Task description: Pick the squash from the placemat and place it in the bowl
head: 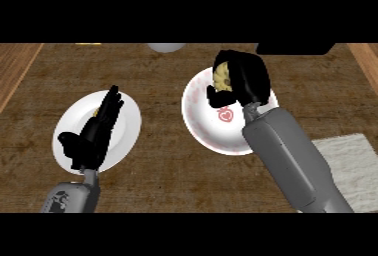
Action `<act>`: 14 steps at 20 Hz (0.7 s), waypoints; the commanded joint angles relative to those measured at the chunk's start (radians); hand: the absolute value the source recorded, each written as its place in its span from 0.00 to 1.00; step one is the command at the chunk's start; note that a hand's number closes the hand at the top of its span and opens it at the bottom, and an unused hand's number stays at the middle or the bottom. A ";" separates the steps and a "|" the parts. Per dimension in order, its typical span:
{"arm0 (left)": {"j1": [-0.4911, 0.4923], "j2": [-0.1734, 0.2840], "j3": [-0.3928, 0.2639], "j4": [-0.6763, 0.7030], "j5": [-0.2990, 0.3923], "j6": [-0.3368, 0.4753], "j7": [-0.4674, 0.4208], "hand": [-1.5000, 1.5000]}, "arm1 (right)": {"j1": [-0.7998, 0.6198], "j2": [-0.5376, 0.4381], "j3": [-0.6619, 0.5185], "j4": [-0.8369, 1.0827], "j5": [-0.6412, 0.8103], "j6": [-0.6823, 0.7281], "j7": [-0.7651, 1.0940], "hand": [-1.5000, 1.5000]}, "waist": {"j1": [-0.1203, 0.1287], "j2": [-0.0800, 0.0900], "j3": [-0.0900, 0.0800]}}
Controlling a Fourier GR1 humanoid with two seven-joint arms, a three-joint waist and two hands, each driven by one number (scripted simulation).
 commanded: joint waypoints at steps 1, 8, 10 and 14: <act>-0.026 -0.016 -0.008 0.053 -0.016 0.005 -0.016 0.50 | 0.044 0.015 -0.086 0.125 -0.108 -0.022 -0.107 1.00 | -0.001 0.004 0.000; -0.010 -0.052 -0.028 0.020 -0.051 0.048 -0.016 0.50 | 0.029 0.040 -0.145 0.246 -0.241 0.079 -0.326 0.00 | -0.001 0.000 0.000; 0.046 -0.013 -0.013 -0.029 -0.018 -0.002 -0.014 0.50 | 0.017 -0.007 -0.215 0.192 -0.316 0.114 -0.390 0.00 | -0.002 -0.002 0.000; 0.030 0.009 0.018 -0.032 0.010 -0.028 -0.010 0.50 | 0.054 0.029 -0.266 0.146 -0.360 0.015 -0.482 0.00 | -0.004 -0.003 0.000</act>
